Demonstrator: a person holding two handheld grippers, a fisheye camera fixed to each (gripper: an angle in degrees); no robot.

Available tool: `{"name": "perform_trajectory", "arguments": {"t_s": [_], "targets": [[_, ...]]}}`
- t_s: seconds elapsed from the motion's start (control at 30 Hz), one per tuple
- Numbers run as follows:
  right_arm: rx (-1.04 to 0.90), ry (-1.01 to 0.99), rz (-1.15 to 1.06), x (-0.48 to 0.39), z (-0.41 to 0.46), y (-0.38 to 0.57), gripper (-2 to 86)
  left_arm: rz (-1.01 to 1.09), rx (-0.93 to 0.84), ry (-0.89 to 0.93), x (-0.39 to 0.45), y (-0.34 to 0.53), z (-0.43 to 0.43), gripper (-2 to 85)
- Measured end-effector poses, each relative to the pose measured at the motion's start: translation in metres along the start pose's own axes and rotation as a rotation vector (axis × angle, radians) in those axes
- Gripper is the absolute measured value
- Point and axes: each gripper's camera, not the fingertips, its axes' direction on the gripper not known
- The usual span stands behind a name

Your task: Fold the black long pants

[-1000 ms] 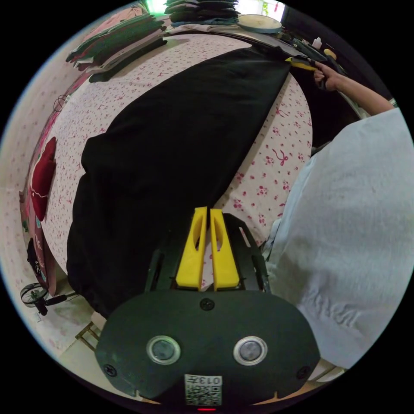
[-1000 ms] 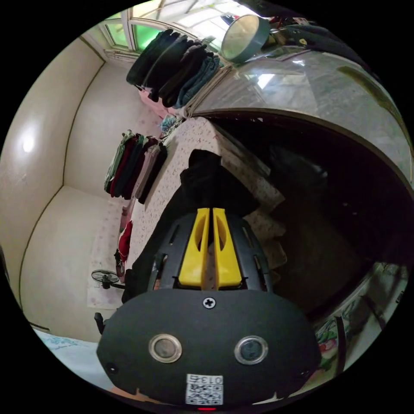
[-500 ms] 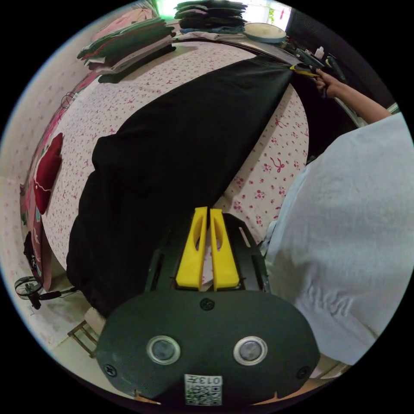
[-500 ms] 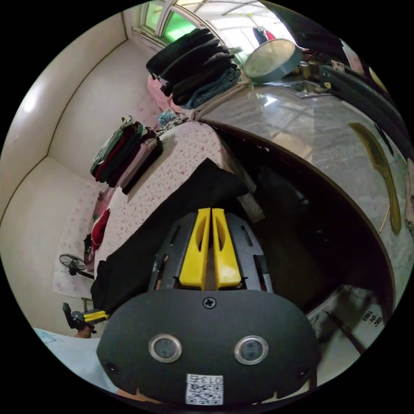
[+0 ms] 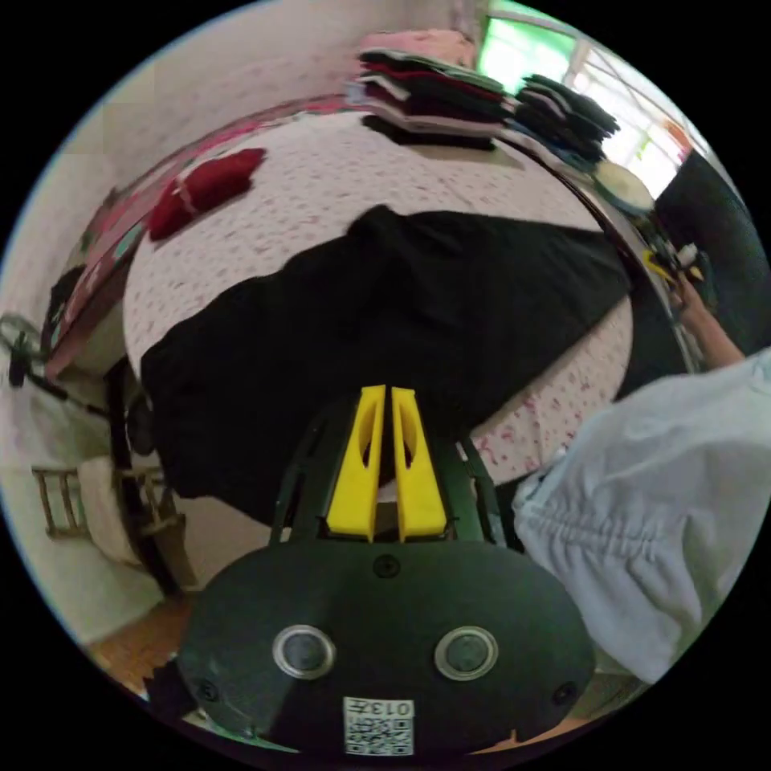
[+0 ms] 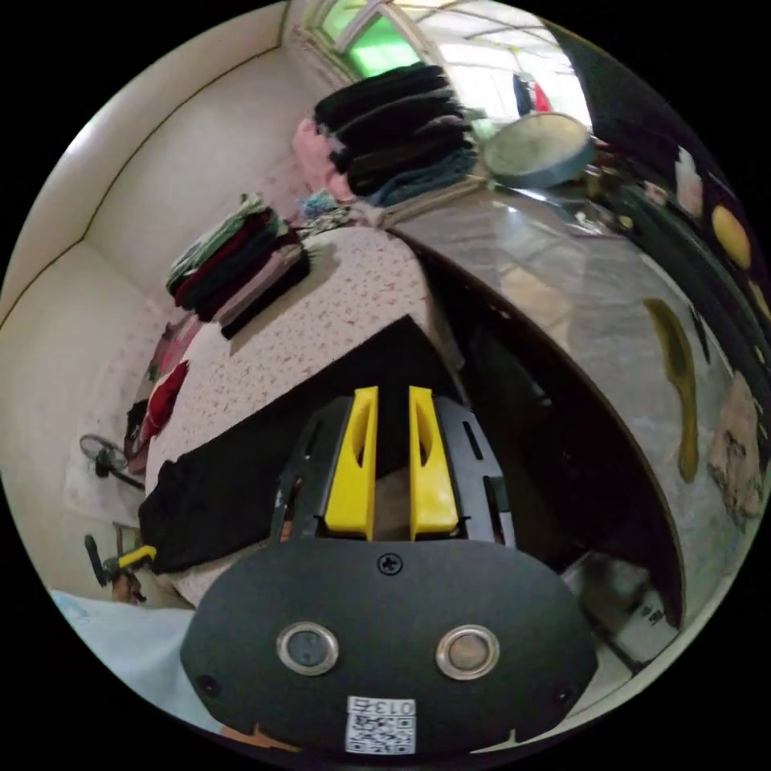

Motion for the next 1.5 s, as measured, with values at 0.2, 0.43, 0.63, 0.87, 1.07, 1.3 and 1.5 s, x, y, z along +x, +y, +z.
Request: {"name": "perform_trajectory", "arguments": {"t_s": [0.2, 0.43, 0.63, 0.87, 1.07, 1.3, 1.5], "targets": [[-0.268, -0.288, -0.484, -0.190, 0.099, -0.056, 4.7, -0.258, 0.122, -0.227, -0.093, 0.007, -0.026, 9.2], [-0.424, -0.393, -0.860, -0.391, 0.191, -0.105, 6.7, -0.385, 0.115, 0.032, -0.198, 0.022, -0.020, 12.6], [-0.664, -0.366, -1.019, -0.494, 0.263, -0.120, 7.8, -0.268, -0.001, 0.125, -0.226, 0.010, -0.002, 13.4], [-0.776, -0.280, -1.161, -0.545, 0.292, -0.110, 2.2, -0.207, -0.006, 0.011, -0.227, 0.020, -0.001, 6.4], [-0.597, -0.448, -0.937, -0.543, 0.277, -0.152, 1.6, -0.352, 0.199, 0.042, -0.247, 0.069, -0.021, 6.8], [-0.618, -0.366, -0.865, -0.562, 0.286, -0.155, 4.7, -0.450, 0.184, 0.118, -0.266, 0.084, -0.013, 10.0], [-0.369, -0.240, -0.866, -0.523, 0.206, -0.164, 5.9, -0.383, 0.211, -0.091, -0.236, 0.097, -0.047, 9.2]]}}
